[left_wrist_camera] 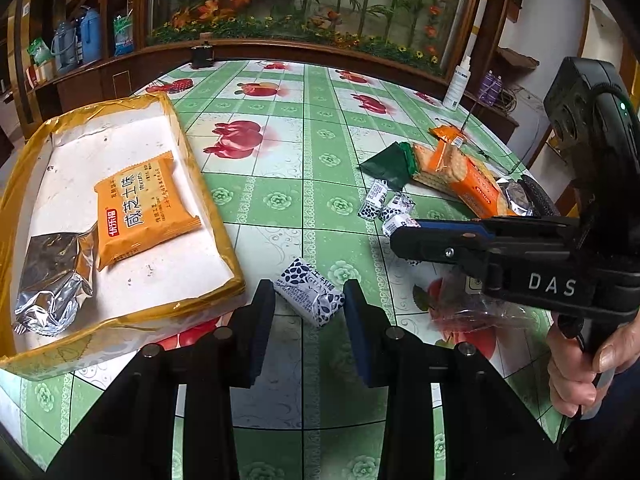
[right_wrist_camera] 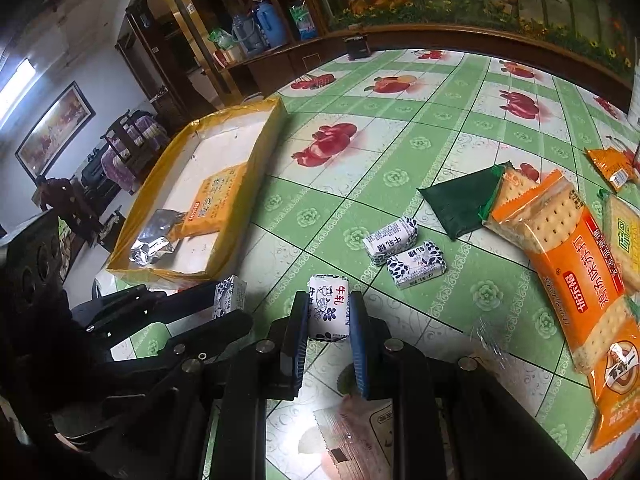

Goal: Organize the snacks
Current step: 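Grasp a blue-patterned candy packet with the left gripper while the right grasps a white one, then carry both candy packets to the tray and release them beside the biscuit pack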

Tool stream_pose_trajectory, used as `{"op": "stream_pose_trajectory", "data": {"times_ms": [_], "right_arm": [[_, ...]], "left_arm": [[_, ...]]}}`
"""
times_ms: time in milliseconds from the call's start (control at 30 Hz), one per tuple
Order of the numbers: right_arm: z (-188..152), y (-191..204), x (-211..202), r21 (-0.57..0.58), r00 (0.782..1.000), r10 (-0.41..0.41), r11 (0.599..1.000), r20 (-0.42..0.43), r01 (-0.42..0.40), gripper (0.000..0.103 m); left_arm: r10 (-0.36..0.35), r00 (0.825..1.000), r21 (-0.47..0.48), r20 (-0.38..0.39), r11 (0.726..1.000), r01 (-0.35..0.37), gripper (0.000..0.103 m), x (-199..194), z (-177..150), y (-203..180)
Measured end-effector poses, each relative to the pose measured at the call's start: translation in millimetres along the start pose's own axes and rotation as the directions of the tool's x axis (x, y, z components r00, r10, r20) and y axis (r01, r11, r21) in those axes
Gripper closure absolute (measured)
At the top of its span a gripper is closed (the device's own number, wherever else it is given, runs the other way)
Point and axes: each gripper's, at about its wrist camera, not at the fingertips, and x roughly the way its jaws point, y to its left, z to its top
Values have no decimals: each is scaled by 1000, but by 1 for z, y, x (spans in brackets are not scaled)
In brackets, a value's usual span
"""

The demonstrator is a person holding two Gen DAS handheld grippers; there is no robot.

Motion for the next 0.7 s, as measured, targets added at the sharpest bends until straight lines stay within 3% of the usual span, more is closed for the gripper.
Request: {"op": "stream_pose_trajectory", "data": {"times_ms": [200,433,567,700], "right_arm": [[2,-1,-2,-2,1000,-9,1000,19,9,84],[8,7,-2,34,1000,-2,999,21,1,84],[18,23,1,53,999,26,998,19,-27,84],[36,53,8,16,999,43,999,26,-44,84]], "left_arm": [[-32,999,-4,10,999,32,70,-4,0,3],[-97,994,-80,51,992,100,70,-23,2,28],[-67,989,-113,132,990,82,70,-53,12,55],[29,985,-166,170,986,-1,70,-66,18,94]]}}
